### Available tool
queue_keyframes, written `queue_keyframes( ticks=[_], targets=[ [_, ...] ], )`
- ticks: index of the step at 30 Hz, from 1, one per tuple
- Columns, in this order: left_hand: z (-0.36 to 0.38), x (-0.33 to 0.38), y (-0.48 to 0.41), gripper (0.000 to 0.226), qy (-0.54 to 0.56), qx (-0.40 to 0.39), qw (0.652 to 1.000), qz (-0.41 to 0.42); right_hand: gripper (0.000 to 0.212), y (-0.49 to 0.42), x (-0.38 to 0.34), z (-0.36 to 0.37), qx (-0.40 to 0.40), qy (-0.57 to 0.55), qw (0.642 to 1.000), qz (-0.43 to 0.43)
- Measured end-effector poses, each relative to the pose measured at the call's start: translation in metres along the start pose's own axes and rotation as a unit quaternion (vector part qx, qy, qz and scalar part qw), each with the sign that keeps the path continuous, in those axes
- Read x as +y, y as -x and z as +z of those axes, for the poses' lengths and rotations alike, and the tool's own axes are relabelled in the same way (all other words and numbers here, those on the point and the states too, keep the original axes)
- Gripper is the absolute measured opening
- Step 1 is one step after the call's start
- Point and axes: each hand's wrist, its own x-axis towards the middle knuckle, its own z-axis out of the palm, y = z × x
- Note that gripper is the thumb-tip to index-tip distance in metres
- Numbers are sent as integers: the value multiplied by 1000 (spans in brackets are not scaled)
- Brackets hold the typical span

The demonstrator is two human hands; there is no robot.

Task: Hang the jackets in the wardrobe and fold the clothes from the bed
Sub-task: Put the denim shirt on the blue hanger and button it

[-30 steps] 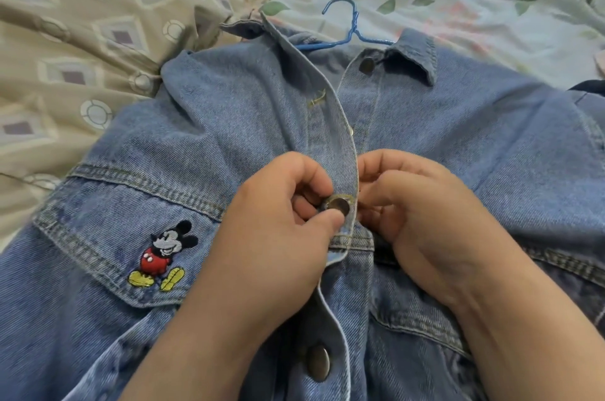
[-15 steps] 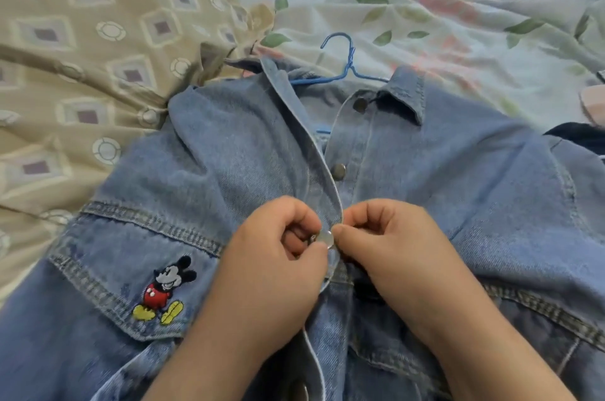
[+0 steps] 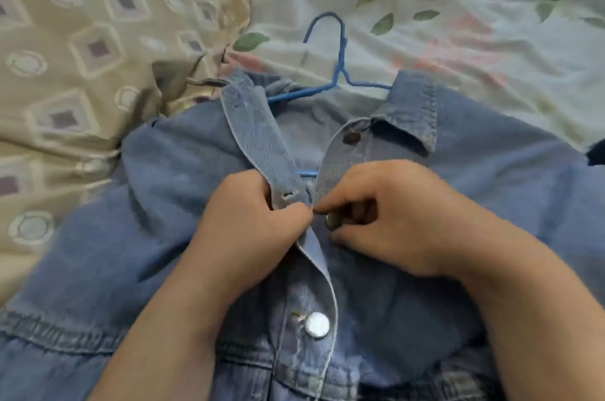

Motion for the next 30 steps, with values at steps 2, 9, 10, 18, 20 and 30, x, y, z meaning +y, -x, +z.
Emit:
queue_keyframes(
  ticks=[2, 9, 10, 18, 20, 30],
  targets=[
    [0, -9, 2, 26, 123, -42, 991, 23, 27, 3, 11, 3, 24, -23, 999, -20],
    [4, -7, 5, 16, 167, 78, 979, 92, 15, 4, 8, 7, 138, -112, 984, -10],
    [5, -8, 5, 12, 165, 78, 978, 100, 13, 4, 7, 7, 156, -141, 977, -13],
    [8, -8, 6, 16, 132, 43, 978, 158, 18, -1, 8, 11, 193, -285, 939, -12],
    [10, -6, 8, 24, 138, 58, 978, 146, 23, -2, 7, 13, 174, -256, 951, -11],
    [6, -13, 8, 20, 95, 72, 973, 198, 27, 1, 9, 10, 74, -375, 923, 40]
  ],
)
